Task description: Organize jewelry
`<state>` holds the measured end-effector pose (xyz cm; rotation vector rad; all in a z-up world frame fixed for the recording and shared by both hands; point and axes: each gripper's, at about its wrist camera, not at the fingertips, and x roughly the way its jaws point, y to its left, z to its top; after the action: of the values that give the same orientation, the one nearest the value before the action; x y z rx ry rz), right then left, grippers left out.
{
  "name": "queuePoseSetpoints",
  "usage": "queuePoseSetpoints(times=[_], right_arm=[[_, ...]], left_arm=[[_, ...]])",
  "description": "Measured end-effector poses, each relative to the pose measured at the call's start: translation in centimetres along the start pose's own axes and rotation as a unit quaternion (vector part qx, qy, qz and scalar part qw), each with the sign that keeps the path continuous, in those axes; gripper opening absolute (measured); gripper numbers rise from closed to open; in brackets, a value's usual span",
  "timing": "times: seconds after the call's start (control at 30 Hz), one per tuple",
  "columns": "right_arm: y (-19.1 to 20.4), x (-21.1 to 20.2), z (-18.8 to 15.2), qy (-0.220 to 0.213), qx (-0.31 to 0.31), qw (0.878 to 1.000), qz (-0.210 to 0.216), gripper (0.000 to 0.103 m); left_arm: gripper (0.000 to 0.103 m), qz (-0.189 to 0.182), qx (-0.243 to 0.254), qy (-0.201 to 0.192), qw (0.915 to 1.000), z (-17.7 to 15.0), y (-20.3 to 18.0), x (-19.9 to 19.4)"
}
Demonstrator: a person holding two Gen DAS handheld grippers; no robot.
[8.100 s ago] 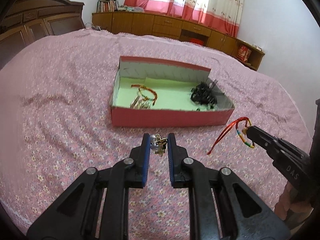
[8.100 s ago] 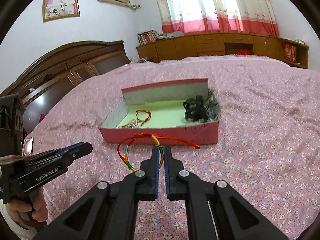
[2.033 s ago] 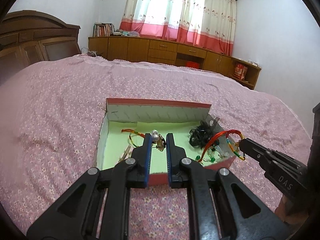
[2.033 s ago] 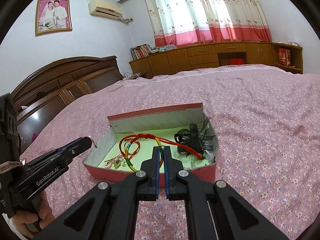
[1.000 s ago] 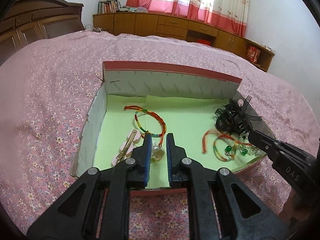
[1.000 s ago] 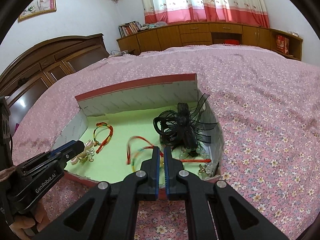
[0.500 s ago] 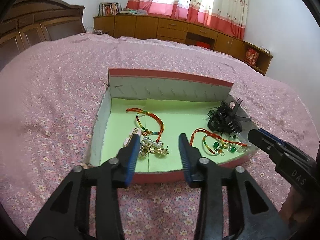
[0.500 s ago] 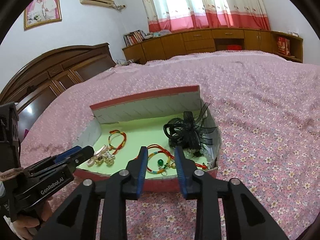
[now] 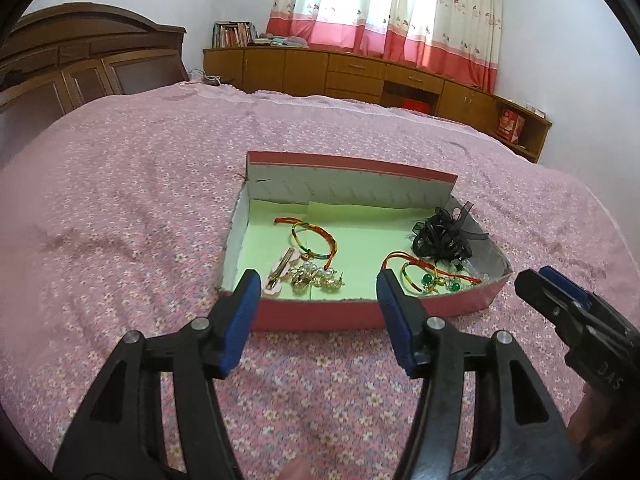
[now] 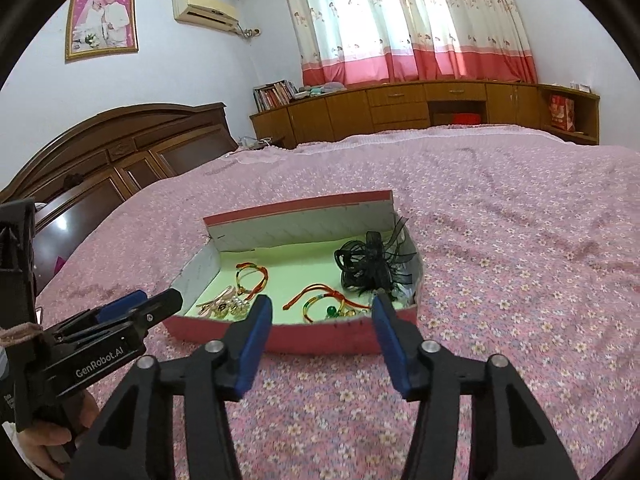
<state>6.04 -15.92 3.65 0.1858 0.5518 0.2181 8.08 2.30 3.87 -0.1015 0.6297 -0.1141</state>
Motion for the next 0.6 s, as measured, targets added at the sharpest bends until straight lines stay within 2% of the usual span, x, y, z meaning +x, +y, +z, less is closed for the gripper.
queuePoseSetpoints(times=[0.27, 0.6], right_arm=[[0.2, -1.9, -1.1, -0.007, -0.001, 1.0, -0.012, 0.071], [0.2, -3.2, -2.0, -0.007, 0.002, 1.0, -0.015, 0.072]], left_arm=[[0.055, 0.008, 0.001, -0.011, 0.9999, -0.9, -0.1, -1.8], [0.055, 0.012, 0.008, -0.007, 0.9999, -1.8, -0.5, -2.5]])
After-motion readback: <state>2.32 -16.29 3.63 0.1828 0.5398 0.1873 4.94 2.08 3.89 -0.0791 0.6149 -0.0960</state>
